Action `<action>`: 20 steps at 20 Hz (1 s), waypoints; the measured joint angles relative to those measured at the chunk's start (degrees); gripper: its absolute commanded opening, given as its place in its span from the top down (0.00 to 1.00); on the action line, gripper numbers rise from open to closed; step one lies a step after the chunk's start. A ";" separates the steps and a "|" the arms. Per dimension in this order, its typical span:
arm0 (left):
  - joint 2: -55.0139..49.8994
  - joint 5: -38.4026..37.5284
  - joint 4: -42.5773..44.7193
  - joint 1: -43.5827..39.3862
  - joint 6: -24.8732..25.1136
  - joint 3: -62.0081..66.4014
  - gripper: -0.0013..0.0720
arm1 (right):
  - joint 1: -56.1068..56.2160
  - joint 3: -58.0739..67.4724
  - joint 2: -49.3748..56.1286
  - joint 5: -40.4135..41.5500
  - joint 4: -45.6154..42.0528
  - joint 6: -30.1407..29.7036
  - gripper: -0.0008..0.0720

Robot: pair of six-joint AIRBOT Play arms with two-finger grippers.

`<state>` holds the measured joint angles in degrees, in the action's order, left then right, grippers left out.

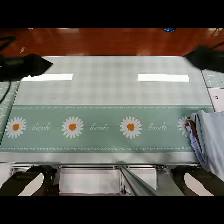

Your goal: Fold the shirts.

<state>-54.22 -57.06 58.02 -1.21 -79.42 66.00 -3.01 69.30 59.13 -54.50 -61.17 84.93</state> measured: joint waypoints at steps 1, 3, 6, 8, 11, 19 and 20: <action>-1.88 -1.53 3.30 -2.10 -0.94 0.35 0.95 | 4.59 0.07 2.67 -1.22 -6.49 2.75 0.95; -5.29 -4.39 10.58 -4.87 -3.50 -0.02 0.95 | 9.77 0.17 7.48 -4.85 -17.11 7.93 0.95; -8.57 -6.78 16.22 -6.84 -5.77 -2.08 0.95 | 12.63 0.22 13.05 -10.99 -25.68 12.52 0.95; -9.68 -7.54 17.92 -7.39 -6.43 -3.06 0.95 | 13.35 0.24 14.91 -13.27 -28.65 13.99 0.95; -10.45 -8.07 19.45 -7.74 -7.02 -3.76 0.95 | 13.88 0.24 16.20 -14.91 -30.62 15.17 0.95; -11.19 -8.52 20.41 -7.96 -7.41 -4.13 0.95 | 14.12 0.24 16.87 -16.11 -32.11 15.87 0.95; -11.19 -8.52 20.41 -7.96 -7.41 -4.13 0.95 | 14.12 0.24 16.90 -16.13 -32.11 15.87 0.95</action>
<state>-65.41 -65.58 78.43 -9.17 -86.83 61.87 11.11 69.54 76.03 -70.63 -93.27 100.79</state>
